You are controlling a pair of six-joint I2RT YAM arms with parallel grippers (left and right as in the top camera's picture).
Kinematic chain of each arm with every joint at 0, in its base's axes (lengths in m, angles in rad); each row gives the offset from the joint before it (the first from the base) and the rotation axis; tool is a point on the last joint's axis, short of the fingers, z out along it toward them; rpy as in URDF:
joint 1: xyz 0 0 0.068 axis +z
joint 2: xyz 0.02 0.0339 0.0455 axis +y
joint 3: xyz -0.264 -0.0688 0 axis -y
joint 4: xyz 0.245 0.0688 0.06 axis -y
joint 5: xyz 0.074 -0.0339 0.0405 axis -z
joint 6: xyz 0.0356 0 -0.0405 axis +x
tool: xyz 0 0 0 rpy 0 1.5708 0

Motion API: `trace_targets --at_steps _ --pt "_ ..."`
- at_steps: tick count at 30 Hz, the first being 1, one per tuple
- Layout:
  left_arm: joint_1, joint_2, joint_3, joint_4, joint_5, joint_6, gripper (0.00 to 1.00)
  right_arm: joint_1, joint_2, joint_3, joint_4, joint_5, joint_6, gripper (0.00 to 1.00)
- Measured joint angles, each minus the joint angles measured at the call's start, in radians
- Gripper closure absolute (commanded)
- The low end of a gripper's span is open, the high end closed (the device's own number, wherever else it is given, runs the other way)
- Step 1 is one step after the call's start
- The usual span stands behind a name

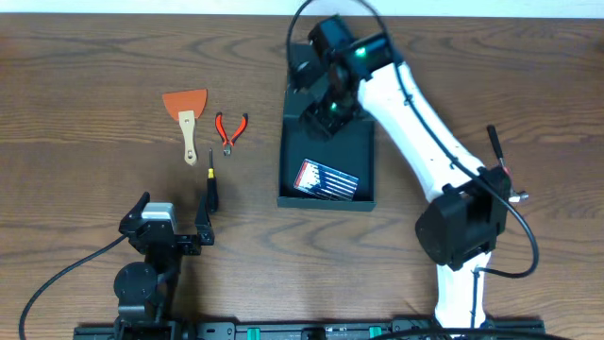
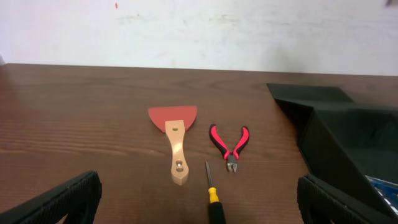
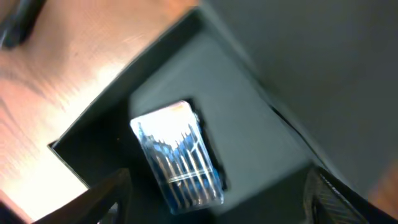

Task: Pack container
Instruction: 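Lower the case into the box and open the right gripper, then withdraw the right gripper and move it toward the orange-handled hammer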

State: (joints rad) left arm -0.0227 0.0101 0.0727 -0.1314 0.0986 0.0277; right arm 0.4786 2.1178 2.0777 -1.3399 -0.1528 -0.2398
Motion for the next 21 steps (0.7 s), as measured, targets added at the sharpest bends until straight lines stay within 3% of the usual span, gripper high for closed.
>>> trace_targets --at_steps 10,21 --pt "0.0 0.0 0.0 0.0 0.0 0.0 0.02 -0.158 -0.03 0.089 -0.191 0.16 0.24 0.22" --pt "0.0 0.0 0.0 0.0 0.0 0.0 0.01 -0.385 -0.032 0.09 -0.3 0.233 0.282 0.16"
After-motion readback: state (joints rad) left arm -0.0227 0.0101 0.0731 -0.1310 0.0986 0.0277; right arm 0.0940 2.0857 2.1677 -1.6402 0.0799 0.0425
